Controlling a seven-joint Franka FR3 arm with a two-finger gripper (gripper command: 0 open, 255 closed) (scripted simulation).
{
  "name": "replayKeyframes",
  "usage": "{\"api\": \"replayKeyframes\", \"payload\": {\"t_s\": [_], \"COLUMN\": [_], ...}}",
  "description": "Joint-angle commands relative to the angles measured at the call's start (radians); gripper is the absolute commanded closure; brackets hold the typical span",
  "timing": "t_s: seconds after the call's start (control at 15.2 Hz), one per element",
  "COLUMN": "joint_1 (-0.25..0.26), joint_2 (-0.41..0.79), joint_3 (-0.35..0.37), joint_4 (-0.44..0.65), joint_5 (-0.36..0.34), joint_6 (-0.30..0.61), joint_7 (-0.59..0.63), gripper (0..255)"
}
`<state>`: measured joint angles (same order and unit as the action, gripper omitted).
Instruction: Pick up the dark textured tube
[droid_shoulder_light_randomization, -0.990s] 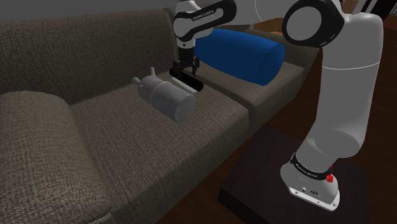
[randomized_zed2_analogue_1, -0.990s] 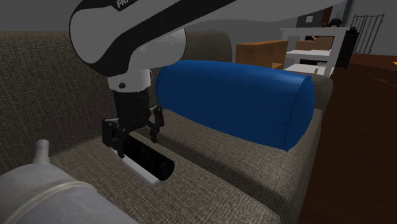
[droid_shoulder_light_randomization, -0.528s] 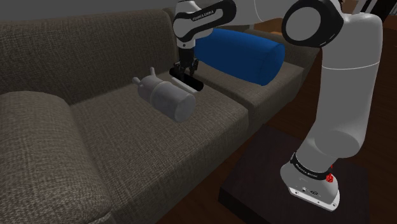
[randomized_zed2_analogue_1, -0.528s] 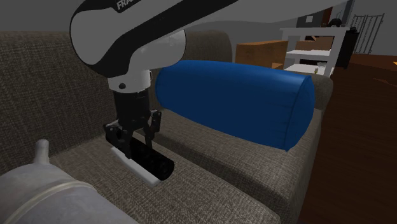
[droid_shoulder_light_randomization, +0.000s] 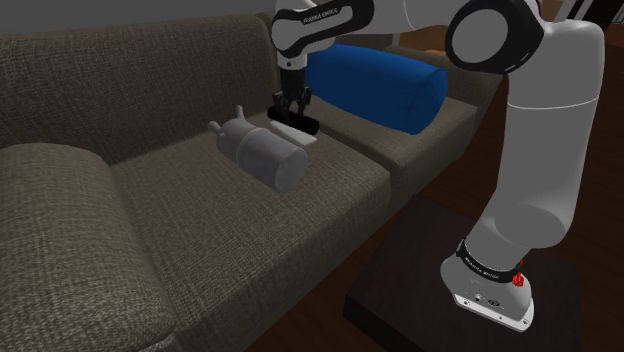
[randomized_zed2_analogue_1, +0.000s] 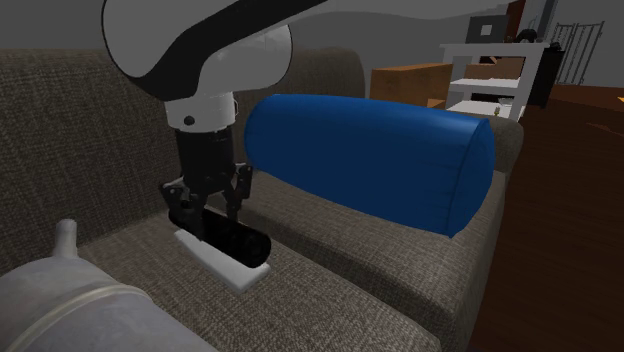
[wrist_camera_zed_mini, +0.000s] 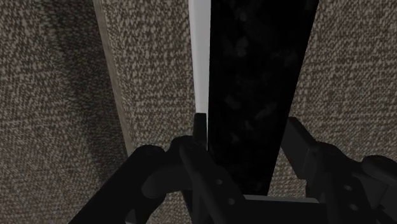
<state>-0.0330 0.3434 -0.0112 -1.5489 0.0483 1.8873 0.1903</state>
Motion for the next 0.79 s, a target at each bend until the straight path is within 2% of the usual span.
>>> {"api": "replayKeyframes", "payload": {"t_s": [0.0,0.59,0.73], "joint_1": [-0.001,-0.001,-0.001], "joint_2": [-0.002,-0.006,-0.006], "joint_3": [0.0,-0.001,-0.001], "joint_4": [0.026,0.141,0.143], "joint_5": [0.0,-0.002,-0.002], "joint_6": [-0.028,-0.147,-0.149], "joint_7": [0.001,0.005,0.005], "gripper": [255,255,255]}}
